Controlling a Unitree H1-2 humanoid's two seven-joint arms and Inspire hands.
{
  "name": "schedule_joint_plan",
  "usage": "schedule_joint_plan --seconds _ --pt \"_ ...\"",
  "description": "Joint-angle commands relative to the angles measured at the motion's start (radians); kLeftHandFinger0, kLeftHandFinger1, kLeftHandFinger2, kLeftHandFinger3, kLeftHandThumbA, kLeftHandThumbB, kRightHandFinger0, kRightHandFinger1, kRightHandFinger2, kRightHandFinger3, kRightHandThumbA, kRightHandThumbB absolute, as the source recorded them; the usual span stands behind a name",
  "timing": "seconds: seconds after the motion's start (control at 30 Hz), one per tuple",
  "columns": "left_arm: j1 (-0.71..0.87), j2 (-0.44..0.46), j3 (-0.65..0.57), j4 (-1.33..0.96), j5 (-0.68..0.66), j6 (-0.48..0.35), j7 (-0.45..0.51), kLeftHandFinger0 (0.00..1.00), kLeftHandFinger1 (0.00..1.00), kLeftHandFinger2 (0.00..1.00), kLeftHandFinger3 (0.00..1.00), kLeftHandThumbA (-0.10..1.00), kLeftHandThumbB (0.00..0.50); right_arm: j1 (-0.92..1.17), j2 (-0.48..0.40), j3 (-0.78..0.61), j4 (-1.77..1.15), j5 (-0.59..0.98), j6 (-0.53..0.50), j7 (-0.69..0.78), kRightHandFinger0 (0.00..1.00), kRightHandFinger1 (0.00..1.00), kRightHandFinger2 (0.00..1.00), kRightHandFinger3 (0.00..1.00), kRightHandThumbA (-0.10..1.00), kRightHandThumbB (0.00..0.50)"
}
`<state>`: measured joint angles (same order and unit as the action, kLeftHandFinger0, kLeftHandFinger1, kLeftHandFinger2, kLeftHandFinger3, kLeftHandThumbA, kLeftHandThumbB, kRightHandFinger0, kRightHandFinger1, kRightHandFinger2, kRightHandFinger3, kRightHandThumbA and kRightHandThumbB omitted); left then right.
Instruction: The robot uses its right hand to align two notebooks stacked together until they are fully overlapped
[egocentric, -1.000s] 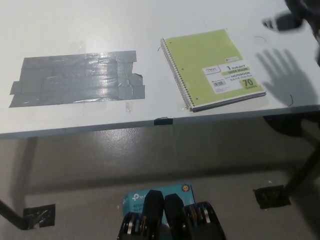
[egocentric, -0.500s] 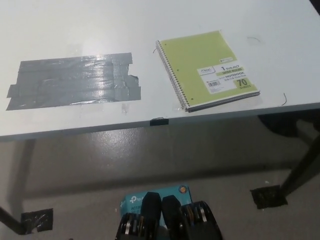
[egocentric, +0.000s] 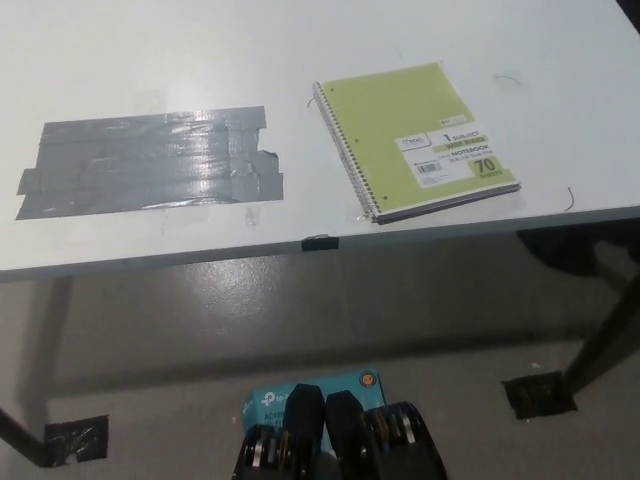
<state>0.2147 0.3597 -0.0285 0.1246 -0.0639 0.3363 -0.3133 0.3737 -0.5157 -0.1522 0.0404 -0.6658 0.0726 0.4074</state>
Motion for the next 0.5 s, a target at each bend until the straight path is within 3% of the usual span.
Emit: schedule_joint_plan --seconds 0.0,0.13,0.17,0.37,0.47 --pt "0.008 0.041 0.008 -0.006 0.025 -0.036 0.007 0.58 0.58 0.69 1.0 1.0 0.5 -0.033 -0.098 0.035 0.038 0.232 0.037 0.222 0.98 0.99 1.0 1.0 0.68 0.184" --pt "-0.001 0.046 0.012 -0.023 0.045 -0.035 0.027 0.57 0.57 0.68 1.0 1.0 0.5 -0.061 -0.127 0.085 0.024 0.227 0.081 0.263 1.0 1.0 1.0 1.0 0.72 0.213" --pt "0.001 0.047 0.015 -0.035 0.046 -0.028 0.03 0.53 0.54 0.67 1.0 1.0 0.5 -0.071 -0.139 0.108 0.025 0.219 0.089 0.279 1.0 1.0 1.0 1.0 0.75 0.211" --pt "-0.025 0.041 0.028 -0.023 0.047 -0.022 0.041 0.54 0.55 0.65 1.0 1.0 0.5 -0.138 -0.173 0.167 0.031 0.235 0.159 0.304 1.0 1.0 1.0 1.0 0.72 0.186" --pt "-0.037 0.041 0.025 -0.02 0.053 -0.008 0.04 0.52 0.53 0.65 1.0 1.0 0.5 -0.171 -0.188 0.19 0.068 0.248 0.146 0.302 1.0 1.0 1.0 1.0 0.76 0.185"
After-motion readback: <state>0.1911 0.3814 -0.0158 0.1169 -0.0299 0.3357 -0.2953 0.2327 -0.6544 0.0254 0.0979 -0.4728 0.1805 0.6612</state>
